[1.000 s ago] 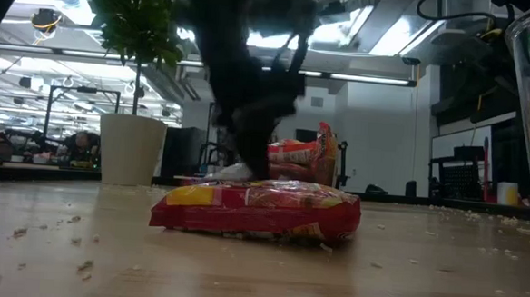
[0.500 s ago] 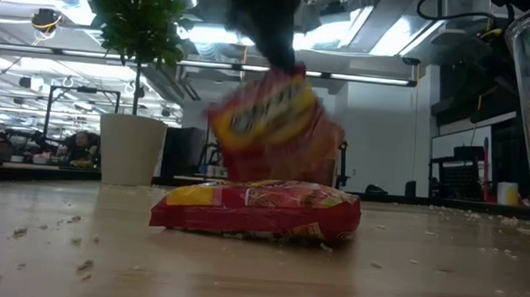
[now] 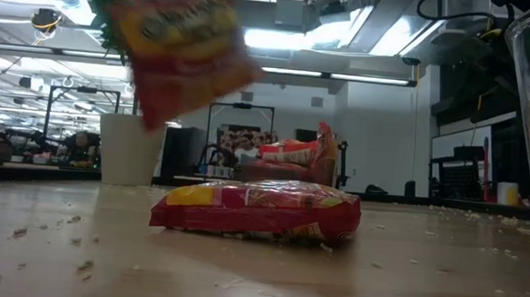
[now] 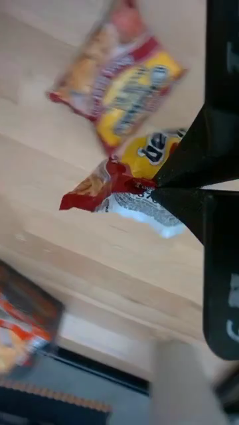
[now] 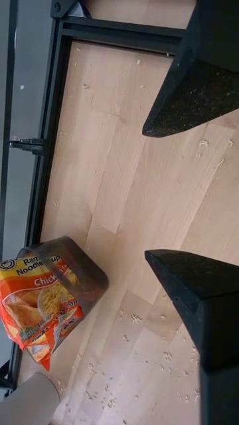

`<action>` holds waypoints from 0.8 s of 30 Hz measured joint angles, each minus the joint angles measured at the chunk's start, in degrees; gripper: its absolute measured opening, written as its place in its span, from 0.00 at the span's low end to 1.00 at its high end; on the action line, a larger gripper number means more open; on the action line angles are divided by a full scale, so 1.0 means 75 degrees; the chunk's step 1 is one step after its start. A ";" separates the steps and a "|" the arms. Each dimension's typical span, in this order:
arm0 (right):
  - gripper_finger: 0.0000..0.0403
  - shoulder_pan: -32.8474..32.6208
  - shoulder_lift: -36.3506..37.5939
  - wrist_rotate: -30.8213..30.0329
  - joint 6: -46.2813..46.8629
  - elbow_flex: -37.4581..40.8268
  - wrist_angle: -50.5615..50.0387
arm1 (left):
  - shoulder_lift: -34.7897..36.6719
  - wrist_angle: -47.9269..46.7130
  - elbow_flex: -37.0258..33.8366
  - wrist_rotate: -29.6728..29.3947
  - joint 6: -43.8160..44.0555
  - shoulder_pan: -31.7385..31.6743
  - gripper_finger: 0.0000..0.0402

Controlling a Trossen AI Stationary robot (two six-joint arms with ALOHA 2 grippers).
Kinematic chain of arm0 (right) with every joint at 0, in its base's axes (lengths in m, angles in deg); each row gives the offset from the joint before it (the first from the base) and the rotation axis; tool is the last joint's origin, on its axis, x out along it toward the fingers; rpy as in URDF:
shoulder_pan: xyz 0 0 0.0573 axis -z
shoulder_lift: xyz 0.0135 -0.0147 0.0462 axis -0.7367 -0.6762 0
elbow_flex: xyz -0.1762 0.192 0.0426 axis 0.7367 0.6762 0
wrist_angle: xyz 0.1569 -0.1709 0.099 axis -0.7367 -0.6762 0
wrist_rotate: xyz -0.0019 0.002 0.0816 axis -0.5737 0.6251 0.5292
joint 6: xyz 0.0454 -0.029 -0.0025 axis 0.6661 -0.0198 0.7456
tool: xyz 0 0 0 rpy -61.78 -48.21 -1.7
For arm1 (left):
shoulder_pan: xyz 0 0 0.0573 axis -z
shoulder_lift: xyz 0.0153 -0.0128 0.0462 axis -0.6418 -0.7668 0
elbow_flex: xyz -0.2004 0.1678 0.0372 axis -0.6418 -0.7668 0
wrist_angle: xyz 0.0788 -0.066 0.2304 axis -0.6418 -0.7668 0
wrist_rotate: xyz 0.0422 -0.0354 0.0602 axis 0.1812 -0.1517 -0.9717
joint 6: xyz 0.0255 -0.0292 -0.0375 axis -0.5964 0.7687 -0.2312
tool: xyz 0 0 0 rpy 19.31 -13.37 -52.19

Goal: Sort Maruchan noodles
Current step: Put the red noodle pack into the left transparent bin

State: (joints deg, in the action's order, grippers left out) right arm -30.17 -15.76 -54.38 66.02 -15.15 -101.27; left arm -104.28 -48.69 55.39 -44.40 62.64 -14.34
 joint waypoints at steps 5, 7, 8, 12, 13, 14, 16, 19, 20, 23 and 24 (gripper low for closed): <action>0.70 -0.0001 0.0001 0.0000 0.0000 -0.0001 0.0000 | 0.0145 -0.0349 0.0136 0.0190 0.0703 0.0716 0.00; 0.70 0.0001 0.0002 0.0000 0.0000 0.0000 0.0003 | 0.0292 -0.0399 0.0151 0.0295 0.1048 0.0903 0.00; 0.70 0.0001 -0.0001 0.0000 0.0000 0.0001 0.0003 | 0.0358 -0.0385 0.0151 0.0272 0.1258 0.1022 0.00; 0.70 -0.0001 -0.0001 0.0000 0.0000 0.0002 0.0006 | 0.0566 -0.0374 0.0148 0.0357 0.1853 0.1466 0.00; 0.70 -0.0001 -0.0001 0.0000 0.0000 0.0002 0.0006 | 0.0618 -0.0373 0.0148 0.0463 0.1885 0.1605 0.00; 0.70 -0.0001 0.0002 -0.0002 0.0000 -0.0001 0.0005 | 0.0659 -0.0375 0.0148 0.0594 0.1917 0.1739 0.00; 0.70 0.0001 -0.0001 0.0000 0.0000 0.0002 0.0006 | 0.0718 -0.0379 0.0148 0.0934 0.2047 0.2019 0.00; 0.70 0.0000 0.0001 -0.0002 0.0000 0.0001 0.0006 | 0.0737 -0.0378 0.0148 0.1523 0.2353 0.2375 0.00; 0.70 0.0001 -0.0001 0.0000 0.0000 0.0001 0.0006 | 0.0737 -0.0375 0.0147 0.1695 0.2474 0.2502 0.00; 0.70 -0.0001 0.0002 -0.0003 0.0009 0.0002 0.0009 | 0.0737 -0.0373 0.0145 0.1900 0.2978 0.2898 0.00; 0.70 -0.0001 -0.0001 -0.0003 0.0025 0.0002 0.0006 | 0.0737 -0.0373 0.0145 0.1924 0.3194 0.3013 0.00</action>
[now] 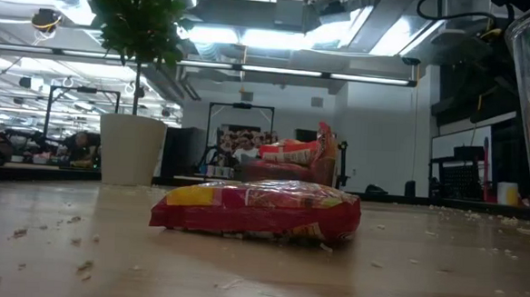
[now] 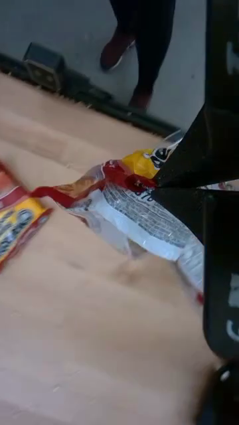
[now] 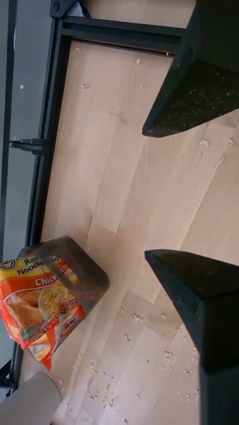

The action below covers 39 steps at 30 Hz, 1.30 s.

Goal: Sort Maruchan noodles
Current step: Put the red noodle pack into the left transparent bin

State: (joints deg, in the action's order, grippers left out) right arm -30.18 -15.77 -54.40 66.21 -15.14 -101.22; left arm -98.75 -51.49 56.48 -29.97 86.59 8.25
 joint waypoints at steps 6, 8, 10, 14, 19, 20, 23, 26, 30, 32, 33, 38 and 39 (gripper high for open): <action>0.70 0.0000 0.0002 -0.0056 0.0023 -0.0001 0.0025 | 0.0177 -0.0003 -0.0006 -0.0625 0.1408 0.0614 0.00; 0.70 0.0000 0.0000 -0.0114 0.0025 -0.0003 0.0023 | 0.0333 0.0017 -0.0090 -0.0871 0.1637 0.0772 0.00; 0.70 0.0000 0.0000 -0.0214 0.0030 -0.0003 0.0026 | 0.0520 0.0015 -0.0353 -0.0936 0.1768 0.0832 0.00; 0.70 0.0000 0.0000 -0.0216 0.0033 0.0000 0.0023 | 0.1069 0.0003 -0.1264 -0.0935 0.2048 0.0828 0.00; 0.70 0.0000 0.0000 -0.0210 0.0036 0.0000 0.0020 | 0.1728 -0.0009 -0.2736 -0.0376 0.2620 0.1032 0.00; 0.70 0.0000 0.0000 -0.0210 0.0036 0.0000 0.0018 | 0.1845 -0.0012 -0.3020 -0.0192 0.2764 0.1099 0.00; 0.70 0.0000 0.0000 -0.0209 0.0036 -0.0001 0.0014 | 0.2086 -0.0013 -0.3702 0.0203 0.3315 0.1378 0.00; 0.70 0.0000 0.0000 -0.0207 0.0036 0.0000 0.0011 | 0.2157 -0.0003 -0.4280 0.0368 0.3910 0.1667 0.00; 0.70 0.0000 0.0000 -0.0207 0.0036 -0.0003 0.0011 | 0.2141 0.0211 -0.5012 0.0368 0.4543 0.1930 0.00; 0.70 0.0000 0.0000 -0.0207 0.0036 0.0000 0.0009 | 0.2119 0.0398 -0.5304 0.0416 0.4675 0.1921 0.00; 0.70 0.0000 0.0000 -0.0207 0.0036 -0.0001 0.0011 | 0.2119 0.0457 -0.5391 0.0466 0.4694 0.1920 0.00; 0.70 0.0000 0.0000 -0.0207 0.0036 -0.0003 0.0009 | 0.2122 0.0485 -0.5543 0.0636 0.4458 0.1922 0.00; 0.70 0.0000 0.0000 -0.0204 0.0036 0.0000 0.0010 | 0.2122 0.0524 -0.5543 0.0640 0.4376 0.1921 0.00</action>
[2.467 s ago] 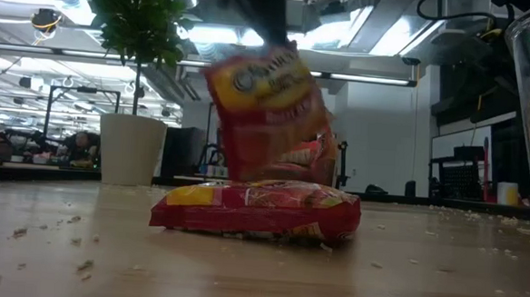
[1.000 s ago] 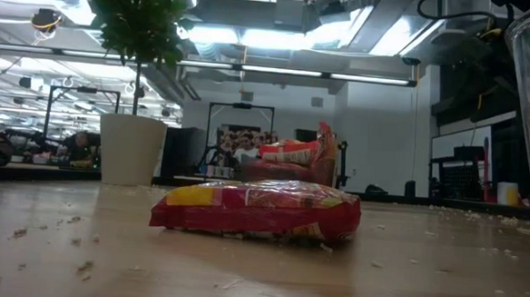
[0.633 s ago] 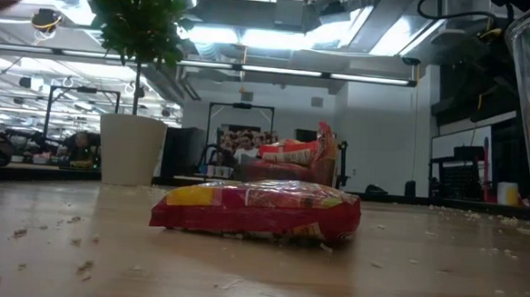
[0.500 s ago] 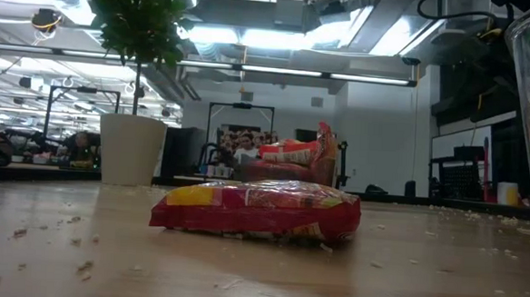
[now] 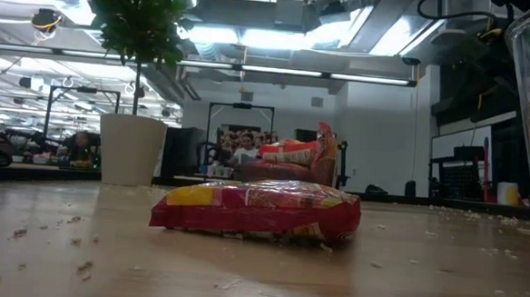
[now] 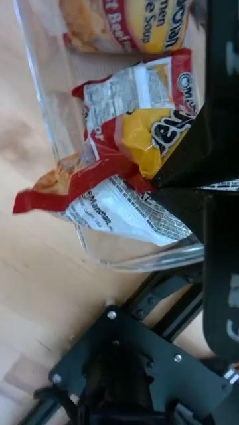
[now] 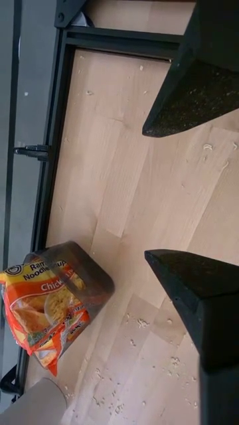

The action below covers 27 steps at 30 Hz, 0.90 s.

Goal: Sort Maruchan noodles
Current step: Put the red noodle pack into the left transparent bin

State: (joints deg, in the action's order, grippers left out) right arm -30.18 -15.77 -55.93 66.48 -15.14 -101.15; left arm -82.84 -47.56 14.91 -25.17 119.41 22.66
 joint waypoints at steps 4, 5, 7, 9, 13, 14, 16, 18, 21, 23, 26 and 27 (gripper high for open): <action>0.70 0.0002 0.0000 0.0068 0.0000 -0.0001 0.0001 | 0.0000 0.0239 0.0000 0.0176 -0.0429 -0.0006 0.01; 0.70 0.0000 0.0000 0.0135 0.0000 -0.0003 0.0001 | 0.0000 0.0372 0.0000 0.0291 -0.0638 -0.0006 0.02; 0.70 0.0000 0.0000 0.0208 -0.0022 -0.0001 0.0001 | 0.0000 0.0689 0.0000 0.0529 -0.0975 -0.0006 0.05; 0.70 0.0000 0.0000 0.0246 -0.0044 0.0000 0.0001 | 0.0000 0.1144 0.0000 0.0750 -0.1321 -0.0006 0.09; 0.70 0.0000 0.0000 0.0349 -0.0050 0.0000 0.0004 | 0.0000 0.1941 0.0000 0.1130 -0.1727 -0.0006 0.18; 0.70 0.0002 0.0000 0.0344 -0.0050 0.0000 0.0004 | 0.0000 0.2030 0.0000 0.1129 -0.1748 -0.0006 0.20; 0.70 0.0000 0.0000 0.0347 -0.0050 -0.0003 0.0004 | 0.0000 0.2035 0.0000 0.1066 -0.1674 -0.0006 0.24; 0.70 0.0000 0.0000 0.0348 -0.0052 -0.0001 0.0004 | 0.0000 0.2002 0.0000 0.0990 -0.1504 -0.0018 0.27; 0.70 0.0000 0.0000 0.0408 -0.0052 -0.0003 0.0004 | 0.0000 0.2081 0.0000 0.1023 -0.1327 -0.0089 0.29; 0.70 0.0000 0.0000 0.0408 -0.0053 -0.0002 0.0007 | 0.0000 0.2098 0.0000 0.1106 -0.1204 -0.0153 0.30; 0.70 0.0000 0.0000 0.0408 -0.0055 -0.0002 0.0007 | 0.0000 0.2226 0.0000 0.1029 -0.1152 -0.0181 0.30; 0.70 0.0001 0.0000 0.0408 -0.0055 -0.0001 0.0007 | 0.0000 0.2209 0.0000 0.0893 -0.1004 -0.0184 0.30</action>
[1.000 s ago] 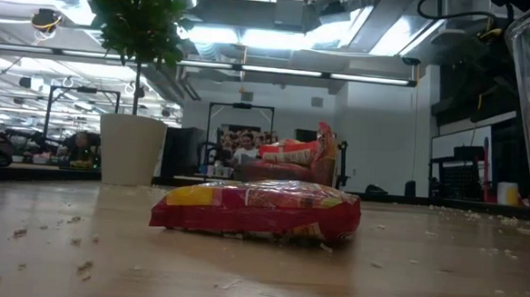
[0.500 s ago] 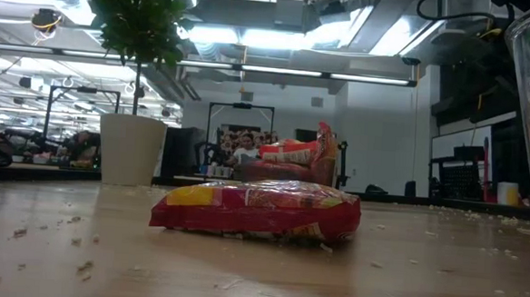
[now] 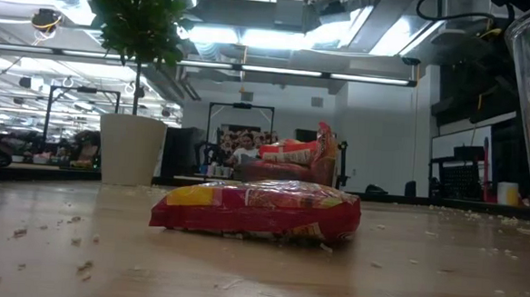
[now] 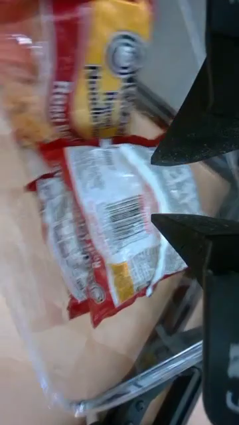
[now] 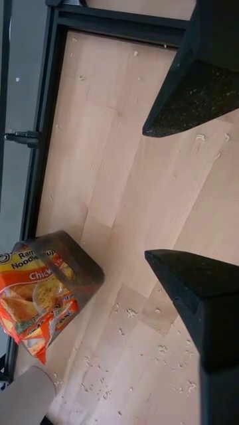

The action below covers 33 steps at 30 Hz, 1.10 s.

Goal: Sort Maruchan noodles
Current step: Put the red noodle pack into the left transparent bin

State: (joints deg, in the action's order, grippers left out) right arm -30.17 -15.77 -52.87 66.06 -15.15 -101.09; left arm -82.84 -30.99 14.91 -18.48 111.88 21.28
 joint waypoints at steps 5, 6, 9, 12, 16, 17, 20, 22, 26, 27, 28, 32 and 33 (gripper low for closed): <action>0.70 0.0000 0.0000 0.0000 0.0000 0.0000 -0.0001 | -0.0003 0.0060 -0.0203 -0.0364 0.0838 -0.0090 0.30; 0.70 0.0000 0.0000 0.0000 0.0000 0.0000 0.0000 | -0.0003 0.0210 -0.0285 -0.0355 0.0848 -0.0088 0.29; 0.70 -0.0001 0.0000 0.0000 -0.0001 0.0001 0.0000 | -0.0003 0.0781 -0.0701 -0.0227 0.0857 -0.0071 0.28; 0.70 0.0002 0.0000 0.0000 -0.0003 0.0001 0.0000 | -0.0003 0.1241 -0.1223 0.0266 0.0897 -0.0078 0.27; 0.70 -0.0001 0.0001 -0.0009 -0.0015 0.0001 -0.0002 | 0.0029 0.1642 -0.1834 0.0477 0.1432 -0.0054 0.25; 0.70 0.0000 0.0001 -0.0009 -0.0017 -0.0001 -0.0002 | 0.0045 0.1739 -0.1940 0.0466 0.1461 -0.0056 0.24; 0.70 -0.0001 0.0001 -0.0003 -0.0017 0.0001 -0.0003 | 0.0016 0.1879 -0.1993 0.0298 0.1370 -0.0170 0.23; 0.70 -0.0001 0.0003 -0.0003 -0.0015 0.0001 -0.0003 | 0.0003 0.1745 -0.1929 0.0111 0.1203 -0.0342 0.23; 0.70 -0.0001 0.0003 -0.0004 -0.0015 0.0001 -0.0001 | -0.0017 0.1467 -0.1482 -0.0265 0.0771 -0.0636 0.23; 0.70 -0.0001 0.0003 -0.0003 -0.0015 -0.0001 -0.0001 | -0.0017 0.1428 -0.1359 -0.0250 0.0729 -0.0675 0.23; 0.70 0.0000 0.0001 -0.0003 -0.0015 0.0000 -0.0003 | -0.0017 0.1341 -0.1224 -0.0249 0.0688 -0.0702 0.23; 0.70 0.0002 0.0003 -0.0003 -0.0015 -0.0001 0.0000 | -0.0017 0.0956 -0.0451 -0.0267 0.0443 -0.0719 0.23; 0.70 -0.0001 0.0002 -0.0003 -0.0015 0.0001 0.0000 | -0.0017 0.0812 -0.0255 -0.0283 0.0423 -0.0719 0.23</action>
State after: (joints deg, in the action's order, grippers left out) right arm -30.18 -15.75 -52.89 65.95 -15.14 -101.09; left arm -82.97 -24.90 12.99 -20.60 115.06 15.88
